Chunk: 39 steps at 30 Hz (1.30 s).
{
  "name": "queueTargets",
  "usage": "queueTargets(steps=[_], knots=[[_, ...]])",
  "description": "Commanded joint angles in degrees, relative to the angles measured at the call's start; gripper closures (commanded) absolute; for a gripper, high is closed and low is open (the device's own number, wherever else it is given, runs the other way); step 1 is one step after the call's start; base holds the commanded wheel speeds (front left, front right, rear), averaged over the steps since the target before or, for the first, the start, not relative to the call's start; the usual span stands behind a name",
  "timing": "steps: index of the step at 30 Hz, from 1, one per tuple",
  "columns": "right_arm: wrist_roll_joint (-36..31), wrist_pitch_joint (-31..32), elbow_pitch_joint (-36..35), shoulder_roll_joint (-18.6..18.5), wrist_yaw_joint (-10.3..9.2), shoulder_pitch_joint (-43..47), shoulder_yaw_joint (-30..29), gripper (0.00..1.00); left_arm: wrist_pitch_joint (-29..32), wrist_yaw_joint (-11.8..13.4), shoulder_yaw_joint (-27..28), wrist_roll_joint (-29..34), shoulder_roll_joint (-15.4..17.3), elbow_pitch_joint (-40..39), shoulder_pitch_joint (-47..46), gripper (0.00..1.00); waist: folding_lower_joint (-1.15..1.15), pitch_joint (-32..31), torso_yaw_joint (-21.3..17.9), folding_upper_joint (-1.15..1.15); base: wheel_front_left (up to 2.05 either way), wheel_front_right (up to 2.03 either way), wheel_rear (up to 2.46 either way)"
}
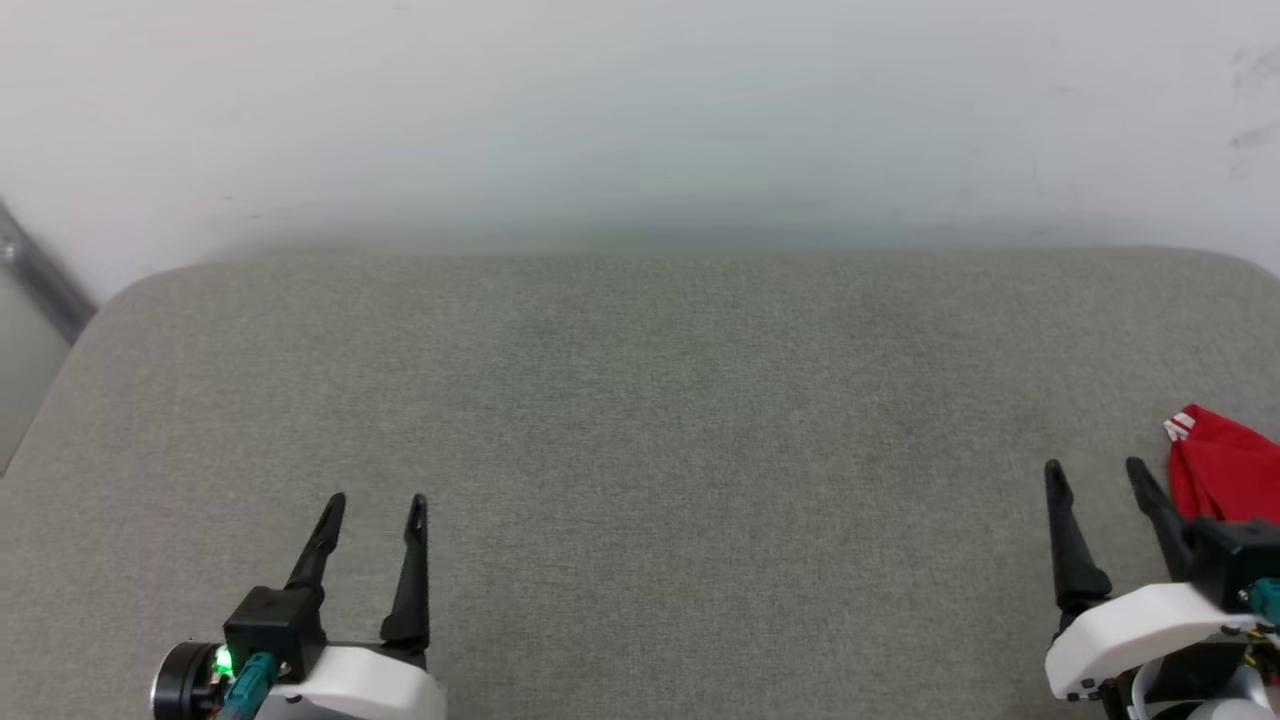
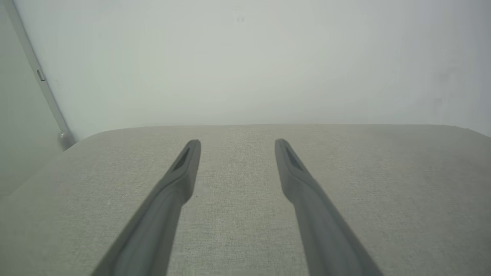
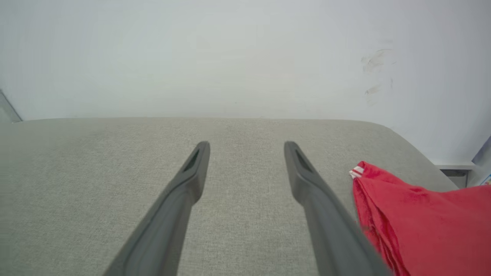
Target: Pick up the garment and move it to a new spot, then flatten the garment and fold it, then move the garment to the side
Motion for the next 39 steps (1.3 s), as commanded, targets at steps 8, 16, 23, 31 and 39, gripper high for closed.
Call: queueTargets(steps=[8, 16, 23, 31, 39], knots=[[2.23, 1.22, -8.32, 0.64, -0.05, 7.55, 4.59, 0.0, -0.33, -0.27, 1.37, 0.49, 0.82, 1.67, 2.69, 0.0, 0.01, -2.6, 0.82, 0.0, 0.0, 0.0, 0.0], [3.63, 2.38, -11.53, 0.64, -0.05, 9.37, 6.29, 0.0, -0.34, -0.81, 1.31, 1.2, 0.11, 2.77, 1.97, 0.0, 0.01, -2.67, 0.86, 0.0, 0.0, 0.0, 0.0], [3.46, 2.62, -11.73, 0.64, -0.05, 8.91, 6.47, 0.0, -0.34, -1.4, 1.32, 2.03, -0.31, 3.13, 1.08, 0.0, 0.01, -2.29, 0.84, 0.0, 0.0, 0.0, 0.0], [3.13, 2.2, -11.22, 0.65, -0.05, 8.41, 6.28, 0.0, -0.34, -1.98, 1.94, 2.62, -0.83, 3.21, 0.71, 0.0, 0.01, -2.16, 0.85, 0.0, 0.0, 0.0, 0.0], [4.19, 2.26, -9.97, 0.52, -0.01, 8.89, 6.47, 1.0, 0.43, -2.12, 2.27, 2.0, -1.24, 4.39, 1.45, 1.0, 0.01, -2.24, 0.88, 0.0, 0.0, 0.0, 0.0]])
